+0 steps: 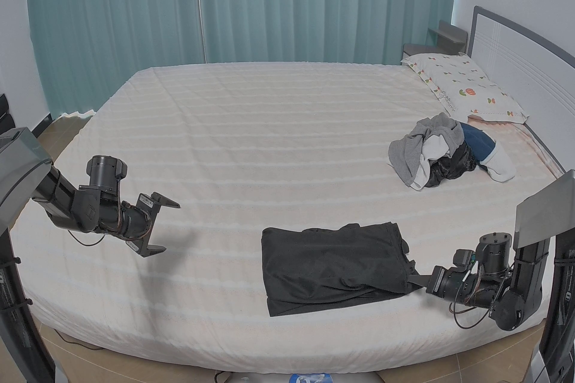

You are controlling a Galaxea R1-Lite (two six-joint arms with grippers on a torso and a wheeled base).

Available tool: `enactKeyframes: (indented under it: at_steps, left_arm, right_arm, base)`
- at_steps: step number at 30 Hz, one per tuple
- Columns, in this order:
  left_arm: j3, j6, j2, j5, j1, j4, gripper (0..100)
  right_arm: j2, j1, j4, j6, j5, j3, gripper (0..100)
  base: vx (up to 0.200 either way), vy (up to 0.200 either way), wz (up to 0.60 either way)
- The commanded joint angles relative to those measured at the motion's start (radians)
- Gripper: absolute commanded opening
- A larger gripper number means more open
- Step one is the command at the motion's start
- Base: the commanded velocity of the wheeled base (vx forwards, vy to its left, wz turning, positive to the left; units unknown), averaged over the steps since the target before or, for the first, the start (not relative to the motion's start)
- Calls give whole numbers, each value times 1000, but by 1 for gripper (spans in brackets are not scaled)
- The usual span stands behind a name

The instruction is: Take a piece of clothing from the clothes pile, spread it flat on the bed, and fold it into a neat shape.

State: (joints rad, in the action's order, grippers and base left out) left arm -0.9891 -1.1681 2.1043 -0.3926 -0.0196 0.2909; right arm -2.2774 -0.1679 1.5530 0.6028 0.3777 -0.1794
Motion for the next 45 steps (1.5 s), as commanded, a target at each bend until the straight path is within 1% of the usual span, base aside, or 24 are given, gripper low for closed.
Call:
enactKeyframes:
  at_steps: [1, 4, 10, 12, 14, 21, 22, 28, 32, 33, 34, 35, 37, 38, 39, 40, 43, 45]
  left_arm:
    - [0, -1, 2, 0, 0, 1, 100]
    - [0, -1, 2, 0, 0, 1, 100]
    - [1, -1, 2, 0, 0, 1, 100]
    - [1, -1, 2, 0, 0, 1, 100]
    - [0, -1, 3, 0, 0, 1, 100]
    - [1, -1, 3, 1, 0, 1, 100]
    - [0, -1, 3, 0, 0, 1, 100]
    - [0, -1, 3, 1, 0, 1, 100]
    - [1, -2, 3, 1, 1, -1, 100]
    - [1, -2, 3, 1, 1, -1, 100]
    - [1, -2, 3, 1, 1, -1, 100]
    - [1, -1, 3, 1, 3, 1, 100]
    - [3, -1, 3, 1, 3, 1, 100]
    - [7, 1, 3, 1, 10, 2, 100]
    - [7, 1, 3, 3, 10, 2, 100]
    - [7, 4, 5, 15, 12, 4, 100]
    - [1, 4, 16, 40, 17, 4, 100]
    - [1, 4, 17, 41, 21, 4, 100]
  right_arm:
    - [36, 39, 9, -47, 1, 21, 0]
    - [58, 57, 2, -78, 1, 31, 0]
    - [44, 62, -16, -113, 1, 32, 0]
    - [41, 68, -30, -175, 1, 41, 0]
    - [32, 84, -39, -204, 1, 40, 0]
    - [-17, 88, -39, -212, 1, 27, 0]
    - [-27, 88, -37, -216, 0, 26, 100]
    - [-20, 96, 10, -202, -10, -2, 100]
    - [46, 105, 9, -118, -2, -43, 100]
    - [53, 94, 6, -64, -5, -95, 100]
    - [53, 94, 6, -64, -5, -95, 100]
    - [50, 87, -11, -46, -10, -166, 100]
    - [50, 85, -16, -47, -11, -175, 100]
    - [59, 73, -103, -46, -14, -261, 100]
    - [62, 71, -122, -46, -14, -275, 100]
    - [78, 56, -188, -35, -13, -319, 100]
    - [75, 19, -266, -23, -14, -394, 100]
    - [69, -9, -312, -17, -25, -440, 100]
  base:
    - [0, 0, 0]
    - [0, 0, 0]
    - [0, 0, 0]
    - [0, 0, 0]
    - [0, 0, 0]
    - [0, 0, 0]
    - [0, 0, 0]
    - [0, 0, 0]
    - [0, 0, 0]
    - [0, 0, 0]
    - [0, 0, 0]
    - [0, 0, 0]
    - [0, 0, 0]
    - [0, 0, 0]
    - [0, 0, 0]
    - [0, 0, 0]
    - [0, 0, 0]
    - [0, 0, 0]
